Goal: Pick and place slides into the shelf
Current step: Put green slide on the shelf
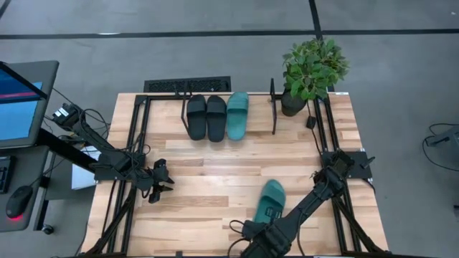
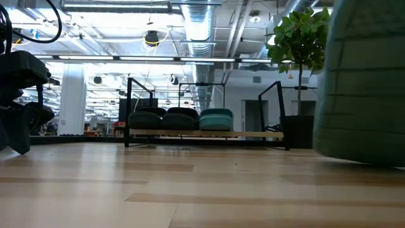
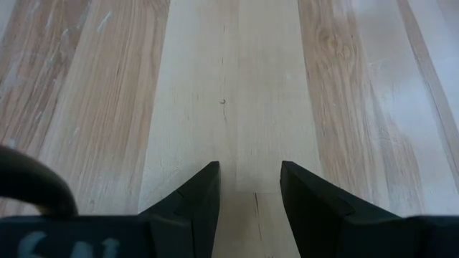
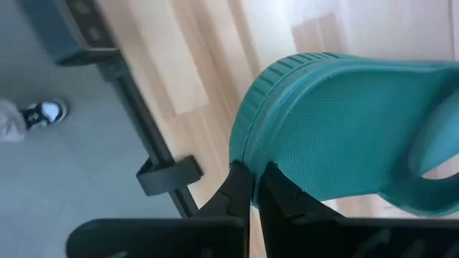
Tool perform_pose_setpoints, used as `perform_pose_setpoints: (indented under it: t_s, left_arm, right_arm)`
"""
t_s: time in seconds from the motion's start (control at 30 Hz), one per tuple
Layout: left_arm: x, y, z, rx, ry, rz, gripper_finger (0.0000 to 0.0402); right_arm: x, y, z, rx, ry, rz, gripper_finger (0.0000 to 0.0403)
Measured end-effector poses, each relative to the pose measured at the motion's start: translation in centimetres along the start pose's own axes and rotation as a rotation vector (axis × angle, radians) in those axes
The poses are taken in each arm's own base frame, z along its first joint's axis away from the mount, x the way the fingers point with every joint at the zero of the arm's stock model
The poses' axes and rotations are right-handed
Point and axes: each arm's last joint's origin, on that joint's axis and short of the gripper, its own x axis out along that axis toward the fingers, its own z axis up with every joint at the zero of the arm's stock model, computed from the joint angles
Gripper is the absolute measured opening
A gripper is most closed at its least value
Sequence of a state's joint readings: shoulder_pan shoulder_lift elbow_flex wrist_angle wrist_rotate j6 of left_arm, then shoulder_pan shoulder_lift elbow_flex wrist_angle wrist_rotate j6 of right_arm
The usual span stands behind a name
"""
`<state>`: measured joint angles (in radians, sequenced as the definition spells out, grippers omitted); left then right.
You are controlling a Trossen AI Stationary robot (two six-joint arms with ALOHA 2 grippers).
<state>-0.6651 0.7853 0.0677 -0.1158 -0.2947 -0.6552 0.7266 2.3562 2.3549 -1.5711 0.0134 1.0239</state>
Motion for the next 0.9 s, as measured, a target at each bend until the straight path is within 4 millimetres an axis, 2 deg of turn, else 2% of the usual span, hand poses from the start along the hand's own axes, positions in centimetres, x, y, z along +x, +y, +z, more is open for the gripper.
perform_pose_setpoints:
  t_s: [0.17, 0.43, 0.63, 0.9]
  left_arm:
    - [0.0, 0.0, 0.0, 0.000, 0.000, 0.000, 0.0135]
    - [0.0, 0.0, 0.0, 0.000, 0.000, 0.000, 0.0135]
    - [0.0, 0.0, 0.0, 0.001, 0.000, 0.000, 0.0135]
    - [0.0, 0.0, 0.0, 0.000, 0.000, 0.000, 0.0135]
  right_arm:
    - [-1.1, -0.2, -0.5, -0.130, -0.008, 0.022, 0.0001]
    - [-4.6, -1.3, -1.6, -0.317, -0.066, 0.088, 0.0001]
    - [-7.5, -2.9, -1.8, -0.361, -0.166, 0.094, 0.0000]
    - [-9.9, -5.2, -0.9, -0.392, -0.257, 0.085, 0.0000]
